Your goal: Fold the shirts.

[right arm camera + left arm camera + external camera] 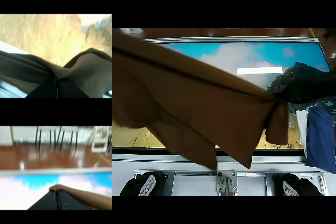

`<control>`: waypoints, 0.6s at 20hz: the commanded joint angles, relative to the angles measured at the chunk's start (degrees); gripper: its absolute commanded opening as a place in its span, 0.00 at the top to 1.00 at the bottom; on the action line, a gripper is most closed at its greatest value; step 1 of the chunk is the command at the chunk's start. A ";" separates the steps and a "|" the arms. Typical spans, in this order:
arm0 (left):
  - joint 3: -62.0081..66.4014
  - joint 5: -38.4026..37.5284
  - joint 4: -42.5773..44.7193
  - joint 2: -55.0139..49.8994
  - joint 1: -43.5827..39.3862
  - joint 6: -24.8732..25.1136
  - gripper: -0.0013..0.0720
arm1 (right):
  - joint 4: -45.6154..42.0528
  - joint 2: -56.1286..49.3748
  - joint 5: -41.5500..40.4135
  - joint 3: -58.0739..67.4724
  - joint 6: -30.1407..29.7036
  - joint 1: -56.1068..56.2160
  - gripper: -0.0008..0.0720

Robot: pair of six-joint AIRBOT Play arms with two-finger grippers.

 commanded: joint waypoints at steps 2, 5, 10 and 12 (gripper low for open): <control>-17.86 1.49 0.79 -0.15 -0.02 0.31 0.94 | 1.49 -6.82 -9.46 -17.33 -4.15 0.02 0.90; -31.19 7.15 -2.08 -0.94 -1.29 0.68 0.94 | 1.09 -16.33 -23.71 -22.69 -8.46 -0.02 0.90; -49.37 21.07 -5.18 -3.87 -9.81 0.68 0.94 | 5.11 -28.89 -50.56 -22.64 -4.68 -0.02 0.89; -51.39 22.97 -5.16 -5.79 -12.24 0.68 0.94 | 8.04 -29.94 -54.01 -22.60 -4.63 -0.02 0.75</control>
